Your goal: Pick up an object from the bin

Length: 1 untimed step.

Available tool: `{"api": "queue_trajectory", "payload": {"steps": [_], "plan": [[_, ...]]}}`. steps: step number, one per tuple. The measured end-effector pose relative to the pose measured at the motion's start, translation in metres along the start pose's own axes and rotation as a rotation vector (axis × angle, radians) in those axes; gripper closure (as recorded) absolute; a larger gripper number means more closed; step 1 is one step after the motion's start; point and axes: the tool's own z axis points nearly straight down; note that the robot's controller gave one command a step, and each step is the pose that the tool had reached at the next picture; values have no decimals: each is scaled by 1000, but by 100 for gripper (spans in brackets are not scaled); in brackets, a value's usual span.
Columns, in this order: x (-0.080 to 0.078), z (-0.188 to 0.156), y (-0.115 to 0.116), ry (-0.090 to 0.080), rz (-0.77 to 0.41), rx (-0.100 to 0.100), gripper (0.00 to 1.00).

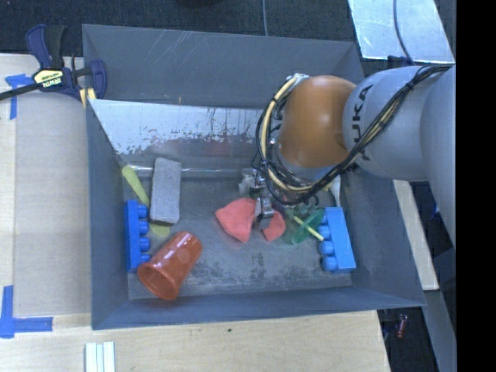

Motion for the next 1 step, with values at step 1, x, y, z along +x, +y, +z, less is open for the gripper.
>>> {"api": "queue_trajectory", "payload": {"steps": [1], "plan": [[0, 0, 0, 0, 1, 0, 100]]}}
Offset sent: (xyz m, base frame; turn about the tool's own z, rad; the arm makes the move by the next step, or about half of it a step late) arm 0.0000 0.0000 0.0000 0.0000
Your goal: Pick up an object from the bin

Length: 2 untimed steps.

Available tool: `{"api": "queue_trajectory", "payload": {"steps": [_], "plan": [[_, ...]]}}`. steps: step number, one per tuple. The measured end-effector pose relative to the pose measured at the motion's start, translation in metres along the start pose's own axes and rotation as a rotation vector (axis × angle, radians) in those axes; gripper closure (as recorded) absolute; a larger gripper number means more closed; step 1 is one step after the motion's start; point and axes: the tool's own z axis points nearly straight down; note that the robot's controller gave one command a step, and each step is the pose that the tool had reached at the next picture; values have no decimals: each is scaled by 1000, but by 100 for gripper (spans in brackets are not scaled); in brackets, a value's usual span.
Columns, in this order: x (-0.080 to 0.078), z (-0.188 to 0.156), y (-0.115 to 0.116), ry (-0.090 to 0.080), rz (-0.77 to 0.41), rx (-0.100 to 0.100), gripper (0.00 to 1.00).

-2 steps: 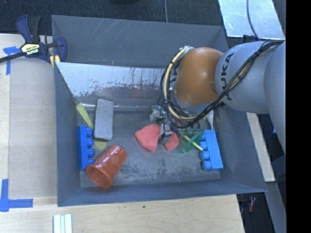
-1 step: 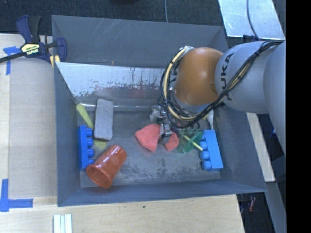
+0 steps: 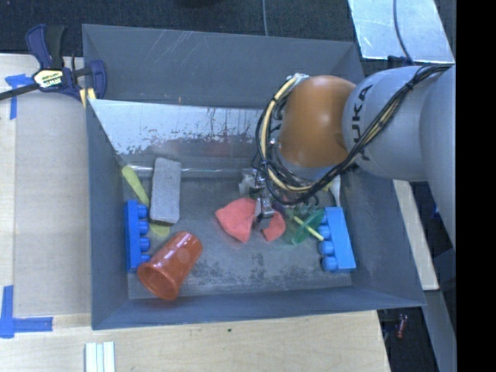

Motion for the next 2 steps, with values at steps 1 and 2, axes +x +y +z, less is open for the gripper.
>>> {"api": "queue_trajectory", "payload": {"steps": [1, 2], "plan": [[0, 0, 0, 0, 0, 0, 100], [34, 0, -9, -10, -356, 1, 100]]}}
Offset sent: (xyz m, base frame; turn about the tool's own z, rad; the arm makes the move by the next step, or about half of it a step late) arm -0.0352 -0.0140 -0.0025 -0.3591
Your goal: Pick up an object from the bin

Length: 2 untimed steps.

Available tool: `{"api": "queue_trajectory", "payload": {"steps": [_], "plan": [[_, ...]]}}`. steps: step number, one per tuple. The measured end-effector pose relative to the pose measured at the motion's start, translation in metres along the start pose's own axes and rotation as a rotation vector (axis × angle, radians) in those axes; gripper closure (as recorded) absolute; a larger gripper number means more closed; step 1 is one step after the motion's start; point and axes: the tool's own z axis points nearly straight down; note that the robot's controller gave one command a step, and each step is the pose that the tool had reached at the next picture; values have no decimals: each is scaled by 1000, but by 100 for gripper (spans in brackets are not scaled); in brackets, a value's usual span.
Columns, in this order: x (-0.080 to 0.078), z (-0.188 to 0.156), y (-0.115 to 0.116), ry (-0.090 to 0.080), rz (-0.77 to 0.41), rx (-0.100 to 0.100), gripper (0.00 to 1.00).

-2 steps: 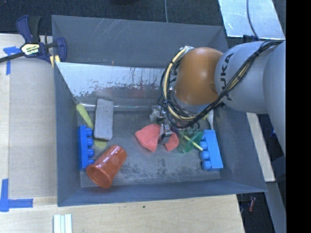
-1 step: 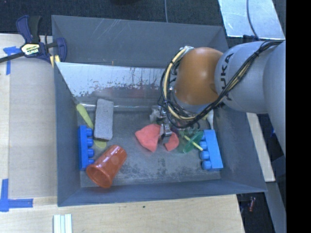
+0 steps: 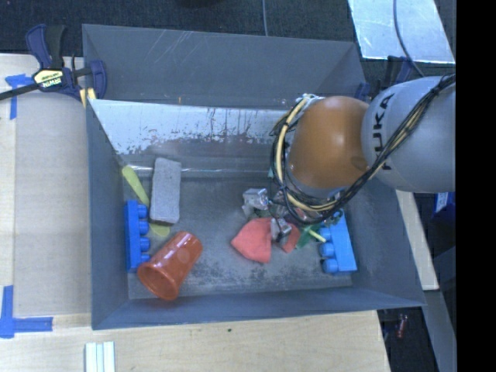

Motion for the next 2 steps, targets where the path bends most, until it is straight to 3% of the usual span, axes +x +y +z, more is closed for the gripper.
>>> {"api": "queue_trajectory", "payload": {"steps": [1, 2], "plan": [[0, 0, 0, 0, 1, 0, 100], [-7, -54, -3, 9, -32, -5, 100]]}}
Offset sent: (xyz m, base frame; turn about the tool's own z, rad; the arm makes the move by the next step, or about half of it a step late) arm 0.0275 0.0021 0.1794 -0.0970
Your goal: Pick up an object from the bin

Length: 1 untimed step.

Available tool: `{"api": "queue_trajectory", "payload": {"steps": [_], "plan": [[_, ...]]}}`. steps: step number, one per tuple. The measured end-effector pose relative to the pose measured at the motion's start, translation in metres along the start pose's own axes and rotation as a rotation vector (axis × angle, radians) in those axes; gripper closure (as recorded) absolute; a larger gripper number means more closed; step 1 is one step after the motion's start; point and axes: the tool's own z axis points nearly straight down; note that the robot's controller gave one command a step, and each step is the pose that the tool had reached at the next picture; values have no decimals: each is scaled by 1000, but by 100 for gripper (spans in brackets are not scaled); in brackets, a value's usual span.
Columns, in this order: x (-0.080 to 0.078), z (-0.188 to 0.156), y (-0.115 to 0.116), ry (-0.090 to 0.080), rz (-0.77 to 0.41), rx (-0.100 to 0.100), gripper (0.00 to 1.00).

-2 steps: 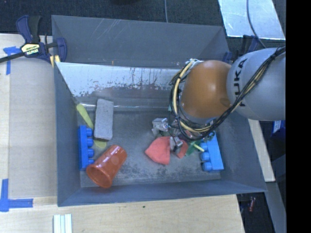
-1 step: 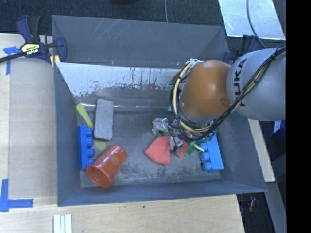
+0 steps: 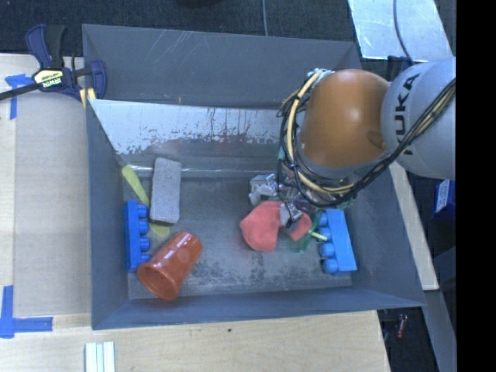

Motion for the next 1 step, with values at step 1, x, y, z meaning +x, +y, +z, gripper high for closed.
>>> {"api": "queue_trajectory", "payload": {"steps": [1], "plan": [[15, -82, 20, 5, -91, -5, 100]]}}
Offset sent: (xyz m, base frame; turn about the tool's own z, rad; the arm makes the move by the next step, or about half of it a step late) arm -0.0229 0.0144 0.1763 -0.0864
